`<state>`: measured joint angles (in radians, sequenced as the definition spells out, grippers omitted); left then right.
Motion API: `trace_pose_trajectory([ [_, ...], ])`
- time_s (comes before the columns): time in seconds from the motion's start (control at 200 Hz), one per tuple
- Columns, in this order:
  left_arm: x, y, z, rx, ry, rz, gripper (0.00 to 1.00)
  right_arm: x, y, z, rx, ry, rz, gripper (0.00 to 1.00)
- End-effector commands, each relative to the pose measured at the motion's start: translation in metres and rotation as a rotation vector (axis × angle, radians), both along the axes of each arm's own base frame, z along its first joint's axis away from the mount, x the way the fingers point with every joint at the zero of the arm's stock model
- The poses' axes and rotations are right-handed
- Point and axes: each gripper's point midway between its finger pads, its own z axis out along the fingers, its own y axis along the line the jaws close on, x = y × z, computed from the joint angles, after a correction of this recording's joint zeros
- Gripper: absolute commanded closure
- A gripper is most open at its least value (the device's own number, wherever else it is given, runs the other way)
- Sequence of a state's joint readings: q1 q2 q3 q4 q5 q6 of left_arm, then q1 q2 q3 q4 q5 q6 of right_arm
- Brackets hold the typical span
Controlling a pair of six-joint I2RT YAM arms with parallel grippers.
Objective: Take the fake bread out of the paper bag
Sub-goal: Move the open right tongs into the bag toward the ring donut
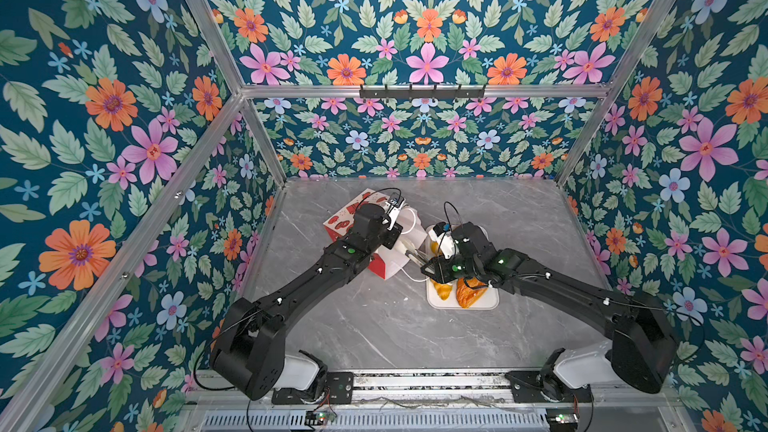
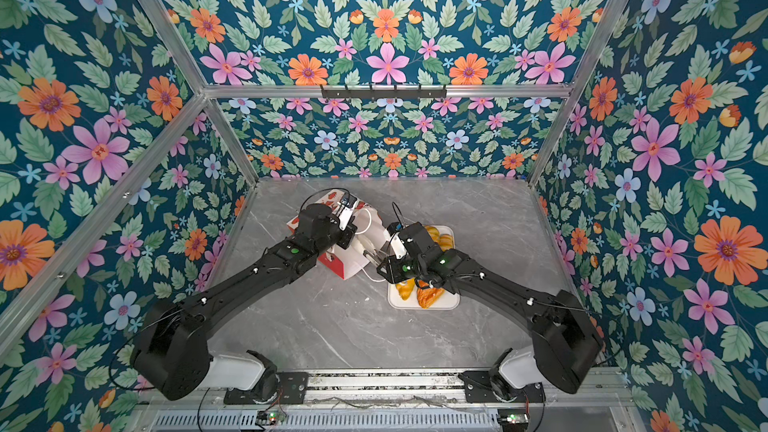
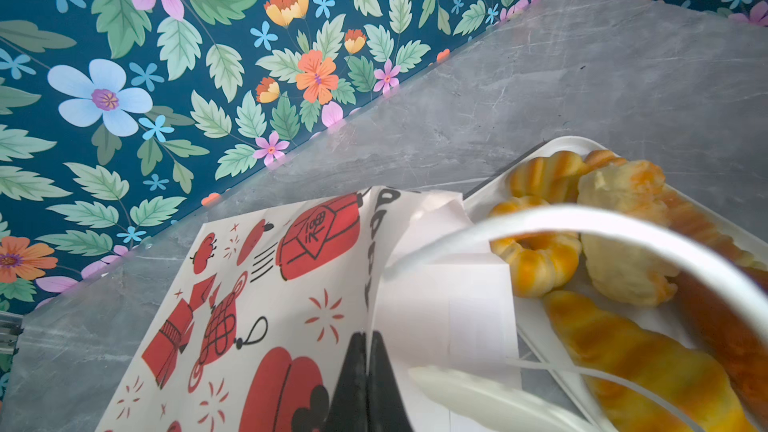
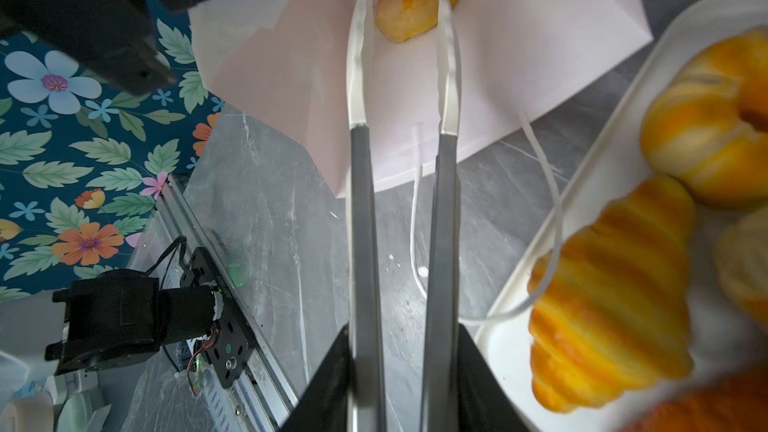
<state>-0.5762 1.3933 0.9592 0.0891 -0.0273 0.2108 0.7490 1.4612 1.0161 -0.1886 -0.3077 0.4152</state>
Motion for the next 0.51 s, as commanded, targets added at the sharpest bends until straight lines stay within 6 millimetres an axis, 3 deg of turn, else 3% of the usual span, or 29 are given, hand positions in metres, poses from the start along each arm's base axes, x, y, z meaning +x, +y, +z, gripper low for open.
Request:
trace_pose_trajectory([
  [0.0, -0.003, -0.001, 0.007, -0.007, -0.024, -0.022, 1.00, 0.015, 0.024, 0.016, 0.080, -0.054, 0.035, 0.64],
  [0.235, -0.005, -0.002, 0.005, 0.000, -0.010, -0.032, 1.00, 0.031, 0.041, -0.005, 0.074, 0.029, 0.008, 0.62],
  [0.26, -0.005, -0.002, 0.005, 0.000, -0.010, -0.031, 1.00, 0.033, 0.043, -0.020, 0.047, 0.060, -0.002, 0.62],
  [0.5, -0.003, -0.005, 0.002, -0.004, -0.002, -0.036, 1.00, 0.046, 0.049, -0.046, -0.008, 0.128, -0.042, 0.60],
])
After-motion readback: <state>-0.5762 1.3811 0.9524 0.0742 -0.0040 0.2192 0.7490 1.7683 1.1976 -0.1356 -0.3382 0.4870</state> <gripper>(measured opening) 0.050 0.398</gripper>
